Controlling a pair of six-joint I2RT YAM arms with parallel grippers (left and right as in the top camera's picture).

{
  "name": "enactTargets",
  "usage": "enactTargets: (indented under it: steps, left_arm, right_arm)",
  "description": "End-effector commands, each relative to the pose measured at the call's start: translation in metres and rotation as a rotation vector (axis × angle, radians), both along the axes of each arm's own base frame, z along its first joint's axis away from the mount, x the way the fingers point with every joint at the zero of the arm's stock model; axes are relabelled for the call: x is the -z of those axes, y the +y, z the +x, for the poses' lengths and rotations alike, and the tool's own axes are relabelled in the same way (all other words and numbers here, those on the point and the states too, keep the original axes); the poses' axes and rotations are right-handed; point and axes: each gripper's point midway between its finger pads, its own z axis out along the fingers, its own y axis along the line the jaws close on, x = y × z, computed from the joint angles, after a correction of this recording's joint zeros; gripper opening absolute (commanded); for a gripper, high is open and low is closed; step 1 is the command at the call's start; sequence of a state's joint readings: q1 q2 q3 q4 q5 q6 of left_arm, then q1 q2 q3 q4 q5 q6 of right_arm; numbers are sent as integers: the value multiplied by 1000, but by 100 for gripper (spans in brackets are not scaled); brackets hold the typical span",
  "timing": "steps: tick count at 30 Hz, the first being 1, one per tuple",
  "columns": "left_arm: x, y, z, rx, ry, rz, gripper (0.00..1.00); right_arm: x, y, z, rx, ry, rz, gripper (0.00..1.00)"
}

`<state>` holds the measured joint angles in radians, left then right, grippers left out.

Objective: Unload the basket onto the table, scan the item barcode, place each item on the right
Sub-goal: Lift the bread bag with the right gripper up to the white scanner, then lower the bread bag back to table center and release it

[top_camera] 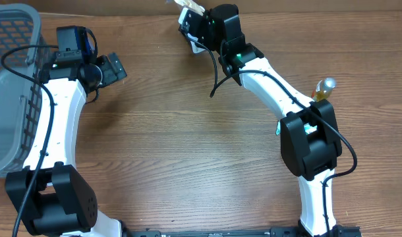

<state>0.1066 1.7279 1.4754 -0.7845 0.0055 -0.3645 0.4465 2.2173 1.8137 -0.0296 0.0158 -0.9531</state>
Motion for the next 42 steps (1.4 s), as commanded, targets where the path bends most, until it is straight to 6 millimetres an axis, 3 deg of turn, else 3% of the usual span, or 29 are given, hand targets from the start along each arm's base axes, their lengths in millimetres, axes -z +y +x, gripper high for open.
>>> enactTargets:
  steps: [1,10,17,25,30,33,36,39,42]
  left_arm:
    - [-9,2,4,-1,-24,17,100]
    - [-9,2,4,-1,-24,17,100]
    - [-9,2,4,-1,-24,17,99]
    - [-9,2,4,-1,-24,17,100]
    - [-9,2,4,-1,-24,17,100]
    - [-9,2,4,-1,-24,17,100]
    - [-9,2,4,-1,-24,17,99]
    - [-9,2,4,-1,-24,17,100]
    - [-9,2,4,-1,-24,17,100]
  right_arm:
    - [-4,-1,3,39,32,75,4]
    - [11,6,-8,-2,119,96,4]
    - [8,7,-7,23,142,165,4]
    - [-19,13,-8,24,120,273,4]
    - [-59,13,-17,36,130,410,4]
    - [-90,8,-29,42,176,525,4]
    - [-110,5,-55,57,337,672,4]
    - [-114,8,-100,30,598,756,4]
    - [-104,11,-143,9,845,778,4]
